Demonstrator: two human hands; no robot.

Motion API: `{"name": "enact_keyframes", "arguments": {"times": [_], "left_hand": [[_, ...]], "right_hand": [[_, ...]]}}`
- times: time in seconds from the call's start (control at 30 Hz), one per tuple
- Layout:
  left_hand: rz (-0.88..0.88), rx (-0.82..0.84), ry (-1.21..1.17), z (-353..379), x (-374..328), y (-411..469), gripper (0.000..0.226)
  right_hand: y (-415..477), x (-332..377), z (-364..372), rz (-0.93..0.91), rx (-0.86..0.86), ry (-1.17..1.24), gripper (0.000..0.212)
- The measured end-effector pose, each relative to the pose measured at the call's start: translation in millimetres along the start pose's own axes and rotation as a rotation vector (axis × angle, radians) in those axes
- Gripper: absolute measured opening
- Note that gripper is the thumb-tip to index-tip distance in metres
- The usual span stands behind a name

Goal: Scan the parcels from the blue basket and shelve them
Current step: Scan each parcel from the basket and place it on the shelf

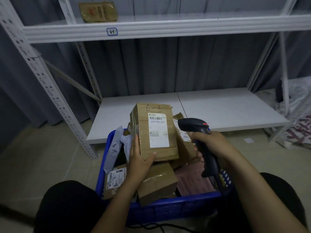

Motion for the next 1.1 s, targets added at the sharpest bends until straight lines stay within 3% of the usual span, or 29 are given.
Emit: {"name": "enact_keyframes", "arguments": {"times": [0.8, 1.03, 1.1], "left_hand": [[-0.017, 0.033, 0.027, -2.6, -3.9, -5.0, 0.099], [-0.059, 0.032, -0.005, -6.7, -0.4, -4.3, 0.101], [-0.054, 0.038, -0.007, -8.5, -0.1, -3.5, 0.102]], "right_hand": [[-1.0, 2.1, 6.1, -0.098, -0.02, -0.101, 0.018], [59.1, -46.5, 25.1, -0.166, -0.228, -0.223, 0.016], [63.1, -54.0, 29.1, -0.156, -0.206, -0.236, 0.011]]}}
Point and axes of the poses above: each hand's wrist, its own y-axis towards the middle knuckle, its own z-axis out of the palm, x = y × z, the point moved 2 cm from there along y, towards the middle knuckle, and after that the axes turned 15 degrees about z, right-handed, at the moved point
